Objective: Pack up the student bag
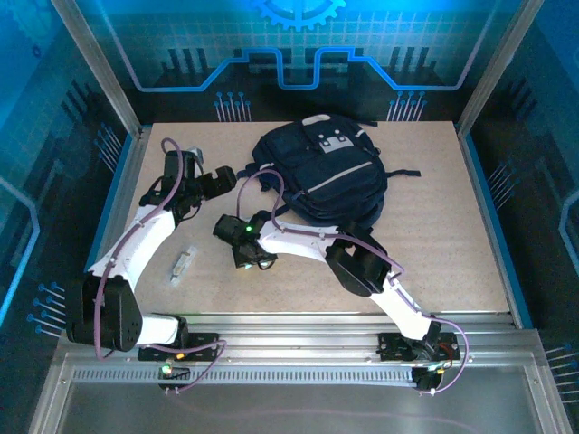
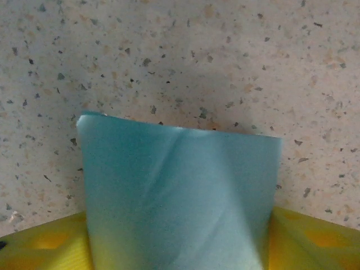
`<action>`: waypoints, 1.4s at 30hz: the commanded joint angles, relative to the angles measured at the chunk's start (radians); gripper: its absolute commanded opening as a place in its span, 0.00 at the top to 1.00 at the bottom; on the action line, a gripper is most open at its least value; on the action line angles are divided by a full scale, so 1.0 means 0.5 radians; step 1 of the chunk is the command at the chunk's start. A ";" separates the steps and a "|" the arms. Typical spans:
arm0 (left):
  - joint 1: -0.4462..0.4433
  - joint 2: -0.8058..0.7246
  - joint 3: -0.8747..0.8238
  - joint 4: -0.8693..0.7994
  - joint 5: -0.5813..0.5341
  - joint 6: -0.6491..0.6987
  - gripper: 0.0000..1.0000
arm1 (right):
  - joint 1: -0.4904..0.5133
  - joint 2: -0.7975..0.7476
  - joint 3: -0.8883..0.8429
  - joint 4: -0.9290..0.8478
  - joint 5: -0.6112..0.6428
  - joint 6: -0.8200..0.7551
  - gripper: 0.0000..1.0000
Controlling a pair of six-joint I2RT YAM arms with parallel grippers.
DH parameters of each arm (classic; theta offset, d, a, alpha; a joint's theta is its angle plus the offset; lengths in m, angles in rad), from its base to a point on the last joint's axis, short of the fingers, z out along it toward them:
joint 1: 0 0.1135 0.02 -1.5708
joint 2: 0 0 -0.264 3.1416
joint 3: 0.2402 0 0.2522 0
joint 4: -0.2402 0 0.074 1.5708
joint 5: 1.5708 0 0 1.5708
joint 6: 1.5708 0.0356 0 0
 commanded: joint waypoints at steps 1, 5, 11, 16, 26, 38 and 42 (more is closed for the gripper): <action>0.019 -0.030 0.011 -0.001 -0.028 0.034 0.01 | -0.008 -0.110 -0.121 -0.026 0.078 0.051 0.38; 0.014 -0.001 0.032 -0.004 0.020 0.004 0.01 | -0.055 -0.304 -0.251 0.045 0.098 0.017 0.38; -0.104 0.036 0.092 0.030 0.044 0.000 0.01 | -0.205 -0.705 -0.487 0.113 0.110 -0.152 0.37; -0.320 0.148 0.177 0.105 -0.002 0.133 0.01 | -0.416 -1.014 -0.642 0.013 0.376 -0.316 0.36; -0.784 0.635 0.608 0.051 -0.013 0.523 0.02 | -1.165 -1.522 -1.015 0.046 0.285 -0.623 0.35; -1.242 1.517 1.633 -0.411 -0.283 0.957 0.07 | -1.857 -1.787 -1.481 0.204 -0.056 -0.756 0.37; -1.280 1.794 2.017 -0.688 -0.399 0.945 0.12 | -1.989 -1.899 -1.631 0.283 -0.175 -0.768 0.38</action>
